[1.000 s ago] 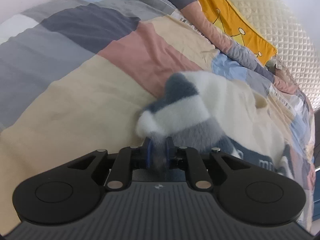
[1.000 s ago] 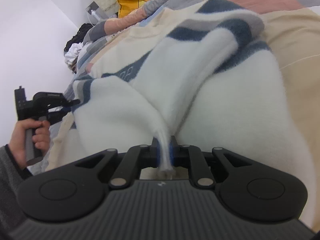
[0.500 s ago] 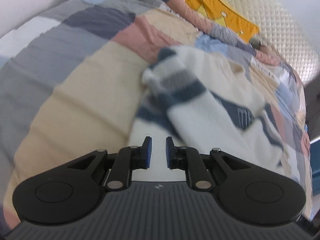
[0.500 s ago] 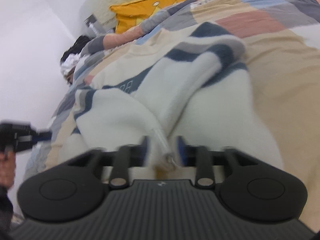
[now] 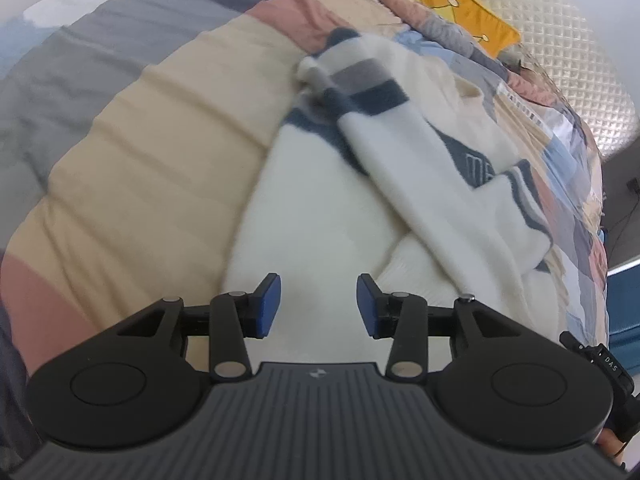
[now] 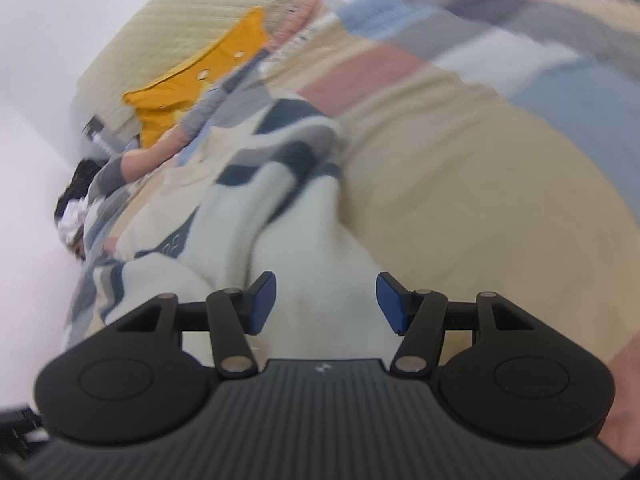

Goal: Fold large clothes

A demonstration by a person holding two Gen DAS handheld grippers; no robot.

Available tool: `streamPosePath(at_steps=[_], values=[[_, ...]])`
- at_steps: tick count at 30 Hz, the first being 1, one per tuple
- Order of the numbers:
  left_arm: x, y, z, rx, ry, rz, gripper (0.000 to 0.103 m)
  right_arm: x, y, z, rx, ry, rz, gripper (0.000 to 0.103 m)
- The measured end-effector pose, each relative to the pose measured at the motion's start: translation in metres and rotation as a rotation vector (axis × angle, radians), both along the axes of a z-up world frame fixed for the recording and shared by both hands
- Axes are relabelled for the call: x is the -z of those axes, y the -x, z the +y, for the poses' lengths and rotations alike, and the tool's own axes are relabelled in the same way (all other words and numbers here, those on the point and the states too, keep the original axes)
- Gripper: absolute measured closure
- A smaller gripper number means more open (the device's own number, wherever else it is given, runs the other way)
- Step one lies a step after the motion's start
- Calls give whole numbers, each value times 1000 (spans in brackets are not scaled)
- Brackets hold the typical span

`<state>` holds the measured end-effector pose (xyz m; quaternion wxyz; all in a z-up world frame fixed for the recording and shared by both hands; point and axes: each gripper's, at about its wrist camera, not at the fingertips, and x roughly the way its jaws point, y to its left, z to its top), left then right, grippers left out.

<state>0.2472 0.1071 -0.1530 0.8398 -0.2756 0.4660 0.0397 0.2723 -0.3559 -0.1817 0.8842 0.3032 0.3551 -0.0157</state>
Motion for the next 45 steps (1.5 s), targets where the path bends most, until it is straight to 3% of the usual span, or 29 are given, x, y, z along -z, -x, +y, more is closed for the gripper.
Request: streamPosePath(at_steps=[3,10,18,25,29,35,42,45], values=[[3,10,10,-38,38,-21,54,13,-2,-7,14,-75,38,45],[24,20,24,-84,119,23,54,33,-1,-5,23,-183,116,46],[36,35,40,-134,198,-12,54,26,9,0,130,-21,123,44],[39,33,38,-135,155,5,53,34,12,-8,158,-91,143,44],[43,34,39,-130,174,10,53,43,15,-10,116,-241,139,44],[45,35,39,-130,183,18,52,49,23,2,68,-382,122,45],[40,38,35,-100,218,-37,51,37,19,21,-80,-410,59,44],[43,36,34,-100,228,-23,51,36,16,30,-130,-391,67,44]])
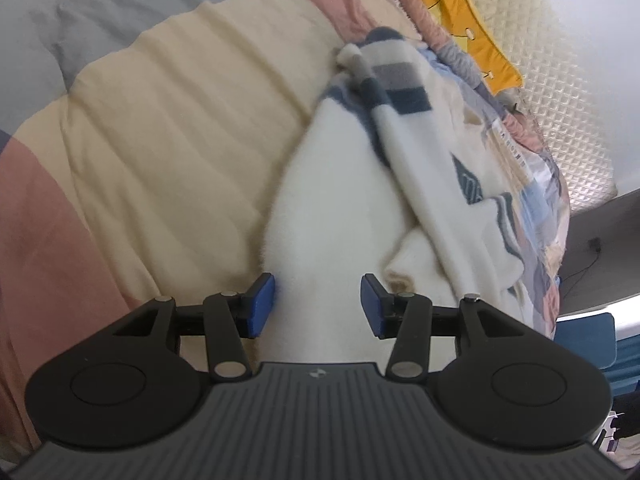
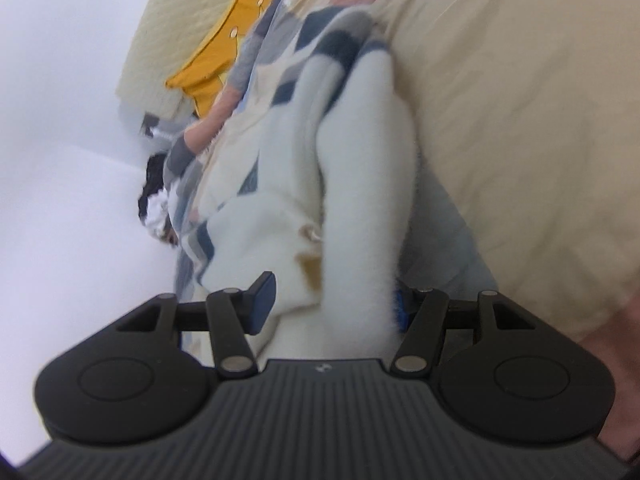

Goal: Fold large clothes

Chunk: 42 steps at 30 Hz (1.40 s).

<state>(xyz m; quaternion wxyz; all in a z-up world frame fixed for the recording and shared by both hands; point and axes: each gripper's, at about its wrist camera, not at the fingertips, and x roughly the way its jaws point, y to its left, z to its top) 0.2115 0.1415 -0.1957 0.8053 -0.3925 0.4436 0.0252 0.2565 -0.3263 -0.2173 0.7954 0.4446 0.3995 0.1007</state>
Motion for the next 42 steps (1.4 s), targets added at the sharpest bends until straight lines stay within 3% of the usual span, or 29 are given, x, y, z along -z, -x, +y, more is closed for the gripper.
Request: streamPosePath(at_steps=[7,11,14,18,25,28,32,33,35,37,38,42], values=[[13,-6,3,-55,-48,89,50,14,5,-11,142,78,126,47],[19,-11,2,-54,-81,116,50,24,3,-9,114,4,141,45],[23,-14,2,-40,-51,108,50,25,1,-4,78,-7,137,44],[33,-18,-6,73,130,67,50,23,2,-3,69,-27,122,44],[42,-28,-17,120,78,109,50,17,2,3,37,-57,74,45],[45,-32,-19,118,79,105,51,19,0,6,56,4,109,54],[46,-33,-23,97,95,120,51,23,-4,7,47,52,135,73],[46,-35,-25,95,92,119,52,25,-6,8,46,64,140,76],[45,-37,-29,103,73,118,66,27,-7,8,41,59,139,79],[41,-38,-31,125,46,111,87,23,-6,9,34,63,114,82],[37,-36,-30,114,38,98,92,19,-5,10,32,57,93,83],[14,-27,-24,51,29,26,94,-8,7,11,34,82,-70,85]])
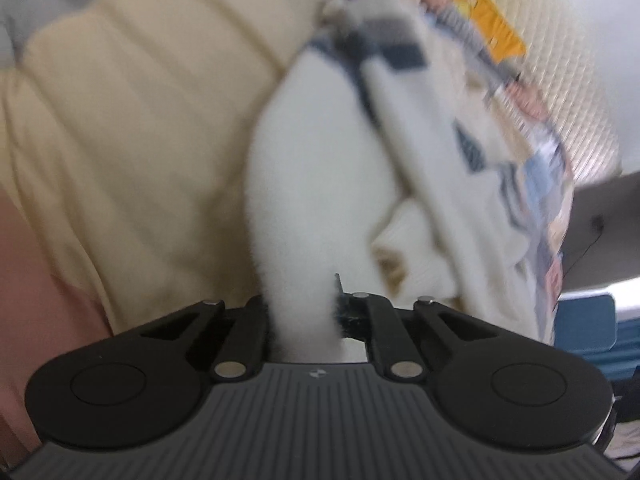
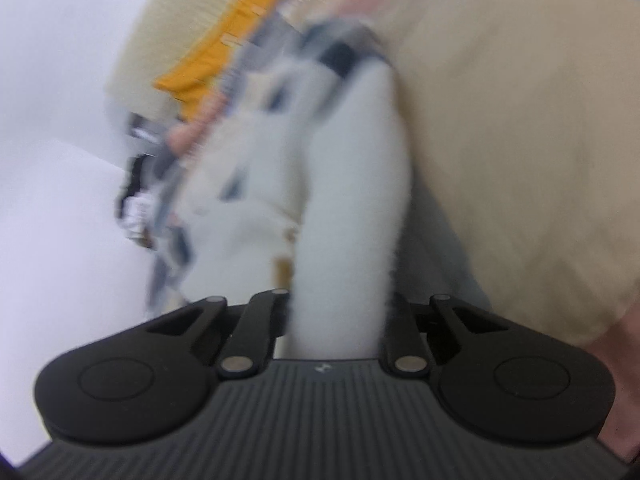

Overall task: Fold large clothes
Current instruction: 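Grasp the sweater hem with both tools, then lift the hem with both tools and fold it toward the collar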

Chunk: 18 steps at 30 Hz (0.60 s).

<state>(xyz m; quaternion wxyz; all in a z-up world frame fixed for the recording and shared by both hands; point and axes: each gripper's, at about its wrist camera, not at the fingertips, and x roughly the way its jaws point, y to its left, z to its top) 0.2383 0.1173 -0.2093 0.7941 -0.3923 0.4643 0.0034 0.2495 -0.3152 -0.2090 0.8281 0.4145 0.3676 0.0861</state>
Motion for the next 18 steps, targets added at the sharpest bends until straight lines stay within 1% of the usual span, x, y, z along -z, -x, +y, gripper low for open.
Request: streamPosePath(at_steps=[1,3,5,8,13,16,18], values=[[-9,3,0,-6,-6,-28,95,-6,3,0,-4,-5,-29,85],[-32,8,0,-7,-20,-89,95,-13,8,-1,-9,-17,-52,86],[-58,15,2,-9,-28,-158,95,-16,12,-6,-12,-67,-70,86],[-94,27,9,7,-24,-234,95,-29,17,-8,-28,-133,-112,86],[-146,52,16,37,-24,-315,96,-66,33,-23,-61,-262,-192,86],[-172,79,22,52,10,-371,96,-98,46,-29,-81,-275,-255,86],[-188,100,23,69,21,-409,96,-115,57,-31,-99,-280,-289,86]])
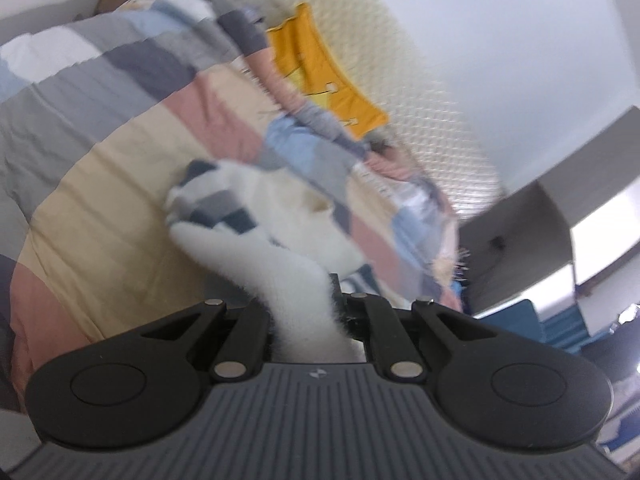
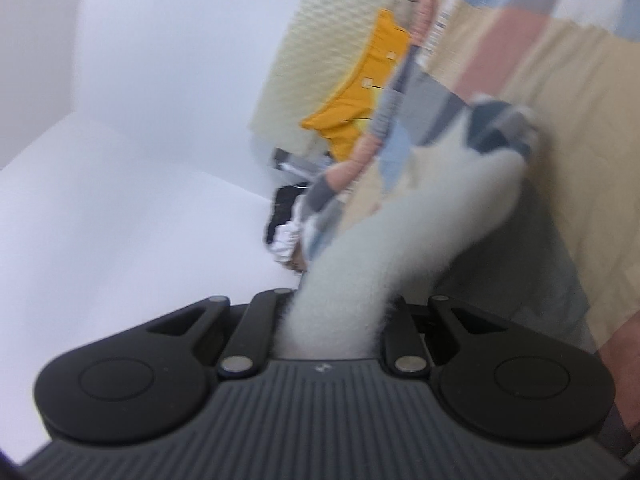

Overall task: Fold large clothes
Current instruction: 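Lift the hem with both tools and fold it toward the collar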

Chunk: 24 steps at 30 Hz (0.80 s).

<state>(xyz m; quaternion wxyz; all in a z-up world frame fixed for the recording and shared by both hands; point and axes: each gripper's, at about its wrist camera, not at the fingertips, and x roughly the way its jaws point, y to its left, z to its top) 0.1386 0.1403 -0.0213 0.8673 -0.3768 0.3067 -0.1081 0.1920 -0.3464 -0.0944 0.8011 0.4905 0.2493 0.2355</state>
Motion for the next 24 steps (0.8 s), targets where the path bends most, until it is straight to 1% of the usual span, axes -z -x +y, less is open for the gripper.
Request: streamPosePath(at_steps=[3,5,7,10,14,17,19,21,24], values=[[-17,32,2,17,18,-31,96,-15,19,0,-17,-11,-35,86],[-26,50,2,44,15,-15,96,-17,33,-1,-37,-54,-26,85],[-32,68,3,62,31,-7,96,-21,49,-4,-47,-54,-13,85],[-34,89,7,71,37,8,95,-28,77,-7,-65,-16,-24,85],[-23,105,11,65,48,19,95,-27,102,-6,-70,12,-11,84],[-10,102,12,49,60,22,95,-20,104,-1,-55,45,5,84],[-4,90,13,45,59,22,95,-15,101,1,-46,56,-2,84],[0,65,12,53,68,18,95,-8,89,1,-27,35,14,83],[1,23,5,60,44,5,95,2,72,-2,13,21,46,83]])
